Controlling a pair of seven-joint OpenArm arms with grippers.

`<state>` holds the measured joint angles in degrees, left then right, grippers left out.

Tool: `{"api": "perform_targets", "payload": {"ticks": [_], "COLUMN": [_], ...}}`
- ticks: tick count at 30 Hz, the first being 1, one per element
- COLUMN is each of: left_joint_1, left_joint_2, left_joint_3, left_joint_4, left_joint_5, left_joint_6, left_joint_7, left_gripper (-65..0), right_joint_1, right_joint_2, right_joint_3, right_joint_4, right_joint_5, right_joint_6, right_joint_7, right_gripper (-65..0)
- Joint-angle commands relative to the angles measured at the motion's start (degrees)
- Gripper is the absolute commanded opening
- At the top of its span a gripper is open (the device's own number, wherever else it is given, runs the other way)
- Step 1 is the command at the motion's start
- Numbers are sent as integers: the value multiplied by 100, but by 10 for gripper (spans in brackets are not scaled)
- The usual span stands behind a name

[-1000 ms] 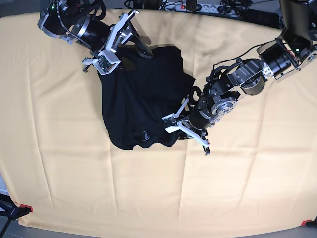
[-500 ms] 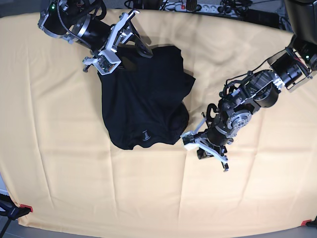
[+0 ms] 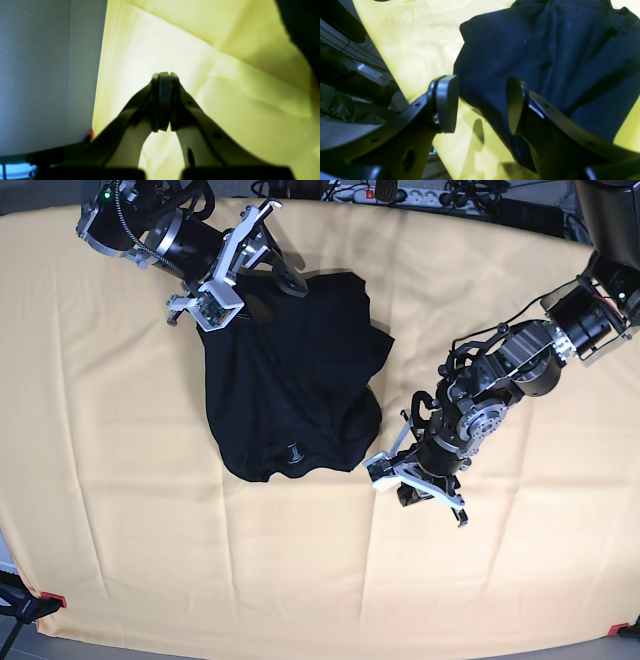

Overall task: Fold the T-shirt properly
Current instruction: 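Lower the left gripper to the shirt's loose edge and grasp it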

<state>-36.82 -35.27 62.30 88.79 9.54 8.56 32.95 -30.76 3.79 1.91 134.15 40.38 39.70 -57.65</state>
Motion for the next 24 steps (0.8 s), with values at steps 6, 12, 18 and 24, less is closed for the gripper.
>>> {"api": "perform_targets", "payload": {"ticks": [6,12,18,24], "left_joint_1": [-103,-83,-83,232], "left_joint_2": [-50,-26,50,184], "left_joint_3": [-61,-59,-61,-780], "left_joint_4": [455,605,785,1180], "left_joint_5": [-450,-601,-883,-1272], "left_joint_6": [-107,-144,339,481], "left_joint_7": [166,190,540,704], "left_gripper": [-650,-618,-299,-294], "right_joint_1": [-17,-17,-20,-96], "right_joint_2": [2,2,2,2], "right_joint_3": [0,0,0,2], "right_joint_4": [85,85,85,85], "right_joint_5": [107,96,-39,-42], "right_joint_6": [30,30,30,30], "right_joint_7": [146,146,151,151], "right_gripper": [-322,-322,-322,-322]}}
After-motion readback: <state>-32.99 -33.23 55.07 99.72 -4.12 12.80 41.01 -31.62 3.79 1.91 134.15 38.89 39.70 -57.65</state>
